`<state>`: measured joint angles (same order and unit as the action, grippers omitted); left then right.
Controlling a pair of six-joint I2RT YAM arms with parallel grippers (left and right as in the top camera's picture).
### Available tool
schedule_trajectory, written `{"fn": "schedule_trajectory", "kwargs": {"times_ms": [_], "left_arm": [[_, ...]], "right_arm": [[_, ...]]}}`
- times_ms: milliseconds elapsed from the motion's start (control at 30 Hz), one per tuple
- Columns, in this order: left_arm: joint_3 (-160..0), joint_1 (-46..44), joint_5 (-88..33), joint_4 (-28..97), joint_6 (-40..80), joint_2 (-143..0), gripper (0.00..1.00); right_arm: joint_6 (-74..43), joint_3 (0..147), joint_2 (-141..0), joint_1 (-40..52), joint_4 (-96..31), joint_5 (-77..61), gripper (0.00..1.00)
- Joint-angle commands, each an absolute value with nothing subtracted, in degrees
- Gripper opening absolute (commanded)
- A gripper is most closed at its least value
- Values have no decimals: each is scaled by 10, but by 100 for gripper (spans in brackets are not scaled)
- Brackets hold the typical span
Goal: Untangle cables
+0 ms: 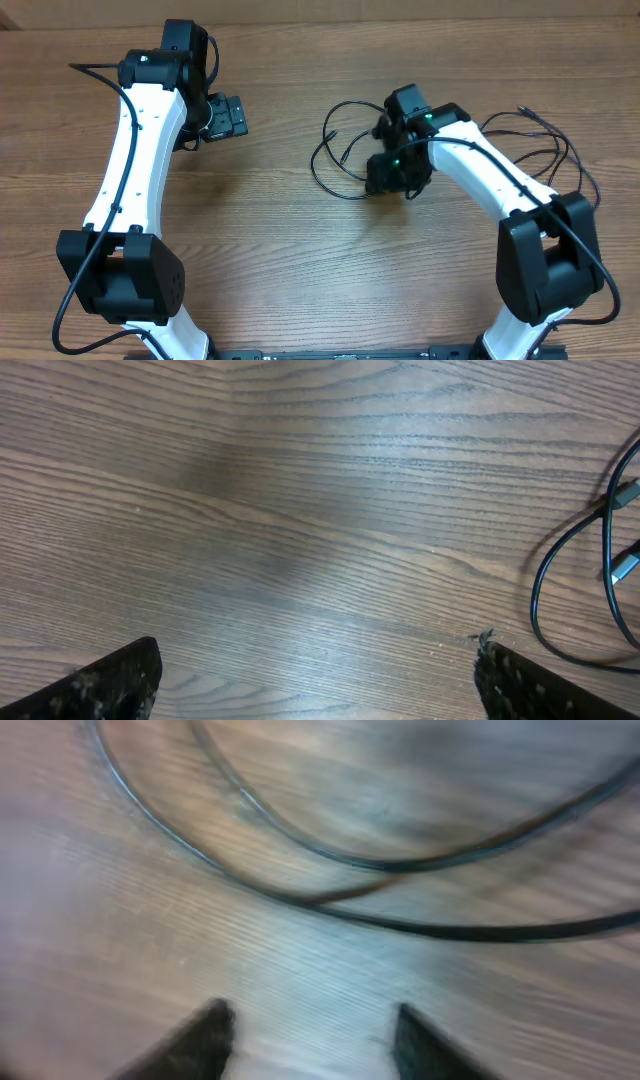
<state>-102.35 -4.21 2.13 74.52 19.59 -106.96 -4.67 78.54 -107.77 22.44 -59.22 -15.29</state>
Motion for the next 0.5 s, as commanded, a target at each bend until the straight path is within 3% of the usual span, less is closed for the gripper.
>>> {"fn": "schedule_trajectory", "kwargs": {"times_ms": [0,67,300,467], "left_arm": [[-1021,-47,19,745,206,-1075,99],[-1021,-47,19,745,206,-1075,100],[-1021,-48,19,745,206,-1075,100],[-1021,-48,19,745,206,-1075,100]], "right_arm": [[-17,790,-1074,278,-573,-206,13],[-16,780,-1075,304,-546,-204,5],[-36,736,-1075,394,-400,-113,6],[-60,703,-1075,409,-327,-65,5]]}}
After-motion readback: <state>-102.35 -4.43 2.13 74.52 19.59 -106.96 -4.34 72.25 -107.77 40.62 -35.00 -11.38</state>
